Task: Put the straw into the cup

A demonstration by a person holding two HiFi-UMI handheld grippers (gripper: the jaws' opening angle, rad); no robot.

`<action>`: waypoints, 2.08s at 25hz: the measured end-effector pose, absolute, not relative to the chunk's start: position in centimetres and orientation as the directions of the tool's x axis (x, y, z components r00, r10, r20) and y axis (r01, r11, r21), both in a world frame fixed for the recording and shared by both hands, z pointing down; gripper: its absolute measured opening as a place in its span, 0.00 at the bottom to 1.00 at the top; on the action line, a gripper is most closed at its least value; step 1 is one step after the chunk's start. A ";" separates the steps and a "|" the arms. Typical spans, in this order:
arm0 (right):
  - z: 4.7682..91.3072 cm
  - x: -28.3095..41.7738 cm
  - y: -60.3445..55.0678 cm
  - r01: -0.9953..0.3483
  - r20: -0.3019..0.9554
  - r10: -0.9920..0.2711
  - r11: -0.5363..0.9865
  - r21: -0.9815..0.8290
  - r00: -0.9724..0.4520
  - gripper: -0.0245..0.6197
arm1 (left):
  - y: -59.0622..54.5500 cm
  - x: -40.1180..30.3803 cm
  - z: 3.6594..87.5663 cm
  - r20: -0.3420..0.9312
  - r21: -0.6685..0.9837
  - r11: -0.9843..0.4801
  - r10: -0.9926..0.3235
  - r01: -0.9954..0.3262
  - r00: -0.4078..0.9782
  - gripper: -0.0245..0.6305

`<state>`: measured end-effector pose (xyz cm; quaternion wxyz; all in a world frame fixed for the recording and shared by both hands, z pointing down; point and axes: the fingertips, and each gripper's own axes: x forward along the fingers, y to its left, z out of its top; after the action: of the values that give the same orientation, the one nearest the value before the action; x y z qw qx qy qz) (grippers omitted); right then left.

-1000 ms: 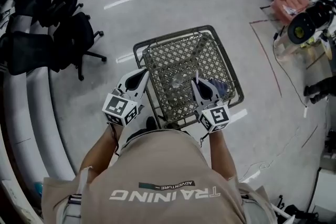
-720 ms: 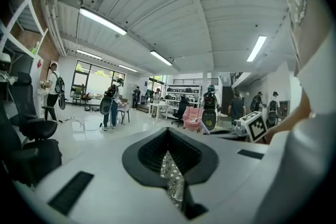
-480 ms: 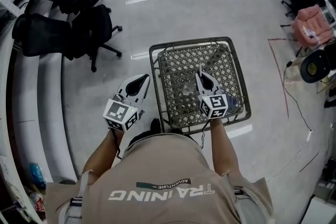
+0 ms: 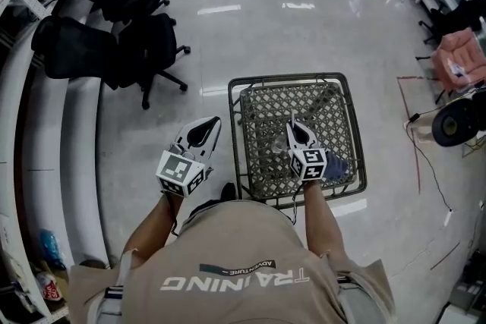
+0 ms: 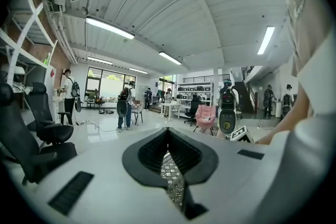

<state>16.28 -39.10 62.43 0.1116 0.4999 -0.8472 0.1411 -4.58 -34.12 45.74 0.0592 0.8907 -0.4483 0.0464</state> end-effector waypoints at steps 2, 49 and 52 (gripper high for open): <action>62.8 16.2 -39.0 -0.880 0.339 -0.814 0.456 -0.131 -0.472 0.11 | -34.4 -4.7 45.6 0.132 0.058 -0.593 -0.793 -0.803 0.595 0.06; 40.6 18.5 -28.0 -0.944 0.009 -0.947 0.322 0.066 -0.322 0.06 | -33.1 4.6 39.2 0.001 0.069 -0.808 -0.587 -0.585 0.810 0.06; 40.0 18.2 -27.6 -0.944 -0.002 -0.946 0.323 0.072 -0.324 0.06 | -33.3 4.6 39.0 0.011 0.039 -0.810 -0.586 -0.586 0.810 0.06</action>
<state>18.24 -27.60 39.97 0.0200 0.5809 -0.8132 -0.0298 4.59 -33.32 38.99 0.0204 0.9512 -0.3079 -0.0009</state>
